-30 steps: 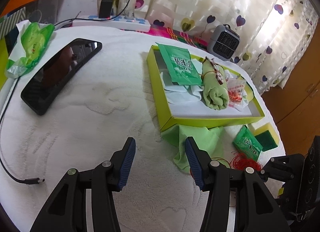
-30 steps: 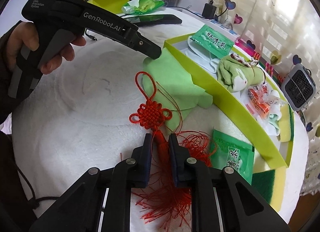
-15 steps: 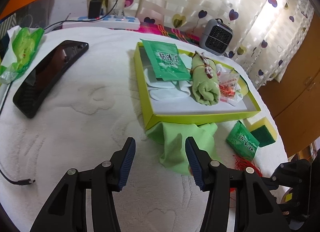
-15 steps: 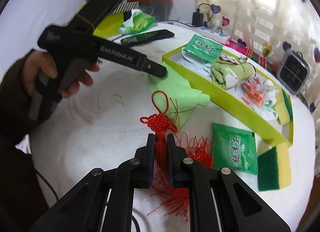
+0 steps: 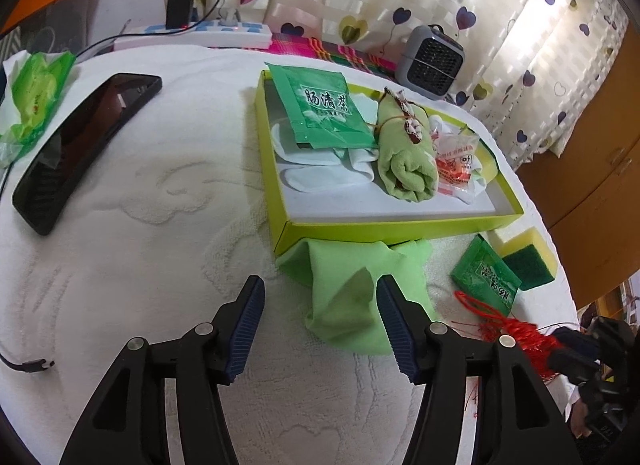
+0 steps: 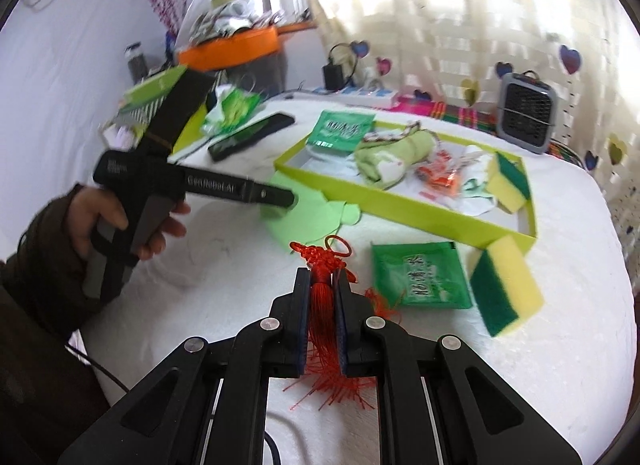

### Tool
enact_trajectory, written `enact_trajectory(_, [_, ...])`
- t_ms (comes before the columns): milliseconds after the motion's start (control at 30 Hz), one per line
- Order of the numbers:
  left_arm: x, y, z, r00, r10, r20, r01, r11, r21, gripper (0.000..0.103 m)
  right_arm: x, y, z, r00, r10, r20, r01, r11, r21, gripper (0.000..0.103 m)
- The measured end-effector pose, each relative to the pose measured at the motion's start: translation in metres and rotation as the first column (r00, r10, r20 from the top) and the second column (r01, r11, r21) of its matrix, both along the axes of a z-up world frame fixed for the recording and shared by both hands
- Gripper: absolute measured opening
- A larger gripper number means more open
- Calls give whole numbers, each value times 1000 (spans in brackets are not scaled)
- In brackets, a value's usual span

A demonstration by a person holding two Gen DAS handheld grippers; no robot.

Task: Organize soft objects
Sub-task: 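Grasp the red Chinese knot tassel with the right gripper and lift it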

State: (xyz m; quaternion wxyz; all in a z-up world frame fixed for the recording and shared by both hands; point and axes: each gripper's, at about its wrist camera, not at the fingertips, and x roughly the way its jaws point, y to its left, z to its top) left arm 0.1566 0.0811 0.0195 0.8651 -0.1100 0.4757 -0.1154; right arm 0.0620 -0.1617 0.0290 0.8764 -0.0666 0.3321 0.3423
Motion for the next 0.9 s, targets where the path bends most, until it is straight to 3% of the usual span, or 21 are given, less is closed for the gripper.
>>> enact_trajectory(367, [4, -15, -1, 1000, 23, -7, -22, 998, 57, 58, -4, -21, 9, 995, -95, 20, 92, 989, 119, 8])
enact_trajectory(767, [2, -19, -3, 999, 38, 8, -39, 995, 96, 54, -2, -8, -19, 997, -2, -77, -5, 997, -82, 13])
enact_trajectory(900, [2, -21, -3, 999, 40, 15, -41, 993, 112, 54, -10, -9, -30, 992, 20, -121, -33, 994, -108, 23])
